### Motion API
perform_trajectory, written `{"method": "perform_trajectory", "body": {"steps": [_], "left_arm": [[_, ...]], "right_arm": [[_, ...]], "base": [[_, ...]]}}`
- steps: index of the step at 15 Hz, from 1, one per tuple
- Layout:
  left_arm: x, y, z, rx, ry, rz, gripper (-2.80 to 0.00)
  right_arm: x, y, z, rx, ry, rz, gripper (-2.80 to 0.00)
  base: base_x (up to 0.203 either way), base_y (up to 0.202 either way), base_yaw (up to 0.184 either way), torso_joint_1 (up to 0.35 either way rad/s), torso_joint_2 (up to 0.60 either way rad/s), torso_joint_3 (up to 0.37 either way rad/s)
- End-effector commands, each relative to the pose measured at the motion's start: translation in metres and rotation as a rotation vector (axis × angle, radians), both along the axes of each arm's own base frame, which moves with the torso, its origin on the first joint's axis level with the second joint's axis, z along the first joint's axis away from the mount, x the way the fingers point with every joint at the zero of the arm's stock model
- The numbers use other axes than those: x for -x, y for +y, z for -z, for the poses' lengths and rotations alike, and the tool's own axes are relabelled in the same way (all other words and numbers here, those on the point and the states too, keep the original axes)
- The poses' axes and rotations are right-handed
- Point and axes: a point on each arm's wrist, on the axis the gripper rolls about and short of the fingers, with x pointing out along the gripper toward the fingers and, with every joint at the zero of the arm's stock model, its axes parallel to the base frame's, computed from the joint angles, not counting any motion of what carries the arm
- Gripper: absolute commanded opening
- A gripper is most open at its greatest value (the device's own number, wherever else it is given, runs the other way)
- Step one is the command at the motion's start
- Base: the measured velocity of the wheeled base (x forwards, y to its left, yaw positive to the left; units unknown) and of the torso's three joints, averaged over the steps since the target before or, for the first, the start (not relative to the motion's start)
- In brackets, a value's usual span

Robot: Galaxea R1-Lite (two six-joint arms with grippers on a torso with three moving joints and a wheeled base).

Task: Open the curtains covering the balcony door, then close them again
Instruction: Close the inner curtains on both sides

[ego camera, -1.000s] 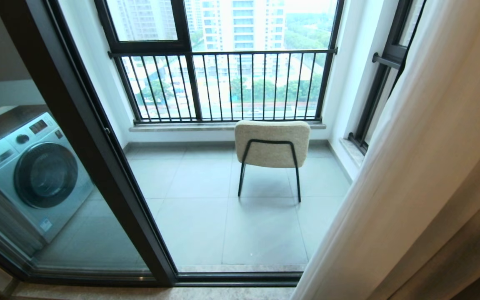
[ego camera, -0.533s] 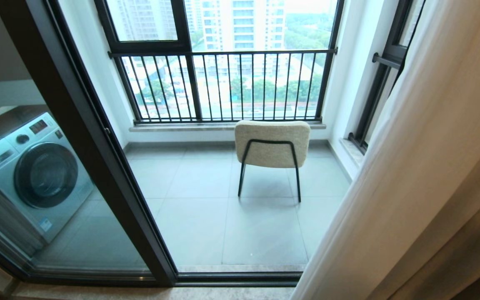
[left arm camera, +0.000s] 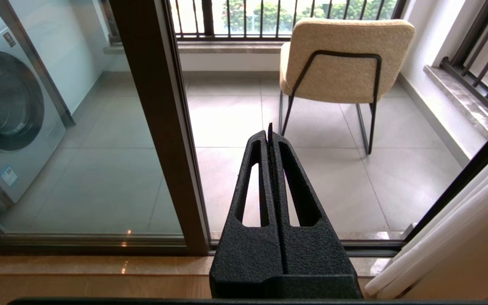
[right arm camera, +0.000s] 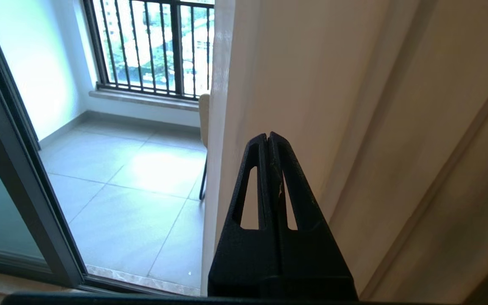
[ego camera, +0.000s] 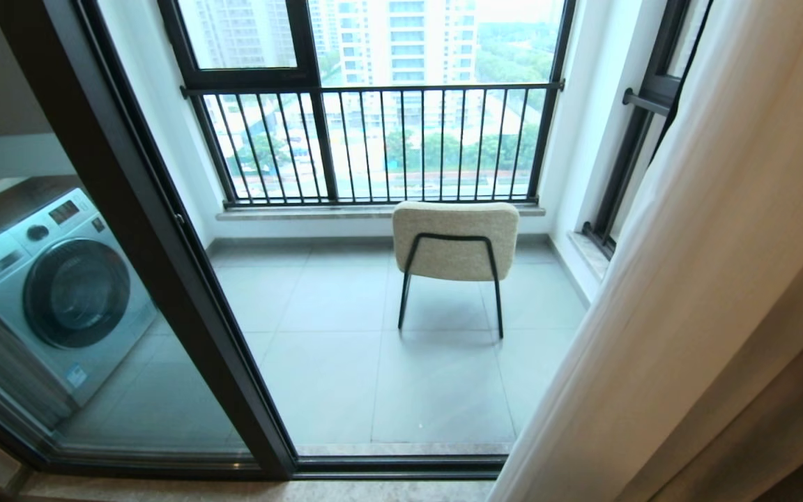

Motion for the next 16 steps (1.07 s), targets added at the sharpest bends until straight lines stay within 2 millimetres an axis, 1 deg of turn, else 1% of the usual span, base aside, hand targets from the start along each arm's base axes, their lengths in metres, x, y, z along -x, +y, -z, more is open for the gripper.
{"method": "perform_trajectory", "body": {"steps": [1,5,6,8,10,14,16], "left_arm": [[0.0,0.0,0.0,0.0,-0.001,0.0,-2.8],[0.0,0.0,0.0,0.0,-0.001,0.0,-2.8],[0.0,0.0,0.0,0.0,-0.001,0.0,-2.8],[0.0,0.0,0.0,0.0,-0.001,0.0,-2.8],[0.0,0.0,0.0,0.0,-0.001,0.0,-2.8],[0.0,0.0,0.0,0.0,-0.001,0.0,-2.8],[0.0,0.0,0.0,0.0,-0.002,0.0,-2.8]], "right_arm": [[-0.026,0.0,-0.024,0.002,0.07,-0.01,-2.8],[-0.065,0.001,-0.063,0.002,0.052,-0.026,-2.8],[-0.073,0.002,-0.072,0.001,0.045,-0.02,0.0],[-0.086,0.002,-0.089,-0.001,0.024,-0.013,0.0],[-0.095,0.003,-0.101,-0.005,-0.013,-0.025,0.0],[-0.122,0.008,-0.118,-0.01,-0.068,-0.062,0.0],[-0.13,0.009,-0.121,-0.026,-0.076,-0.069,0.0]], "base": [[0.0,0.0,0.0,0.0,0.0,0.0],[0.0,0.0,0.0,0.0,0.0,0.0],[0.0,0.0,0.0,0.0,0.0,0.0],[0.0,0.0,0.0,0.0,0.0,0.0],[0.0,0.0,0.0,0.0,0.0,0.0],[0.0,0.0,0.0,0.0,0.0,0.0],[0.0,0.0,0.0,0.0,0.0,0.0]]}}
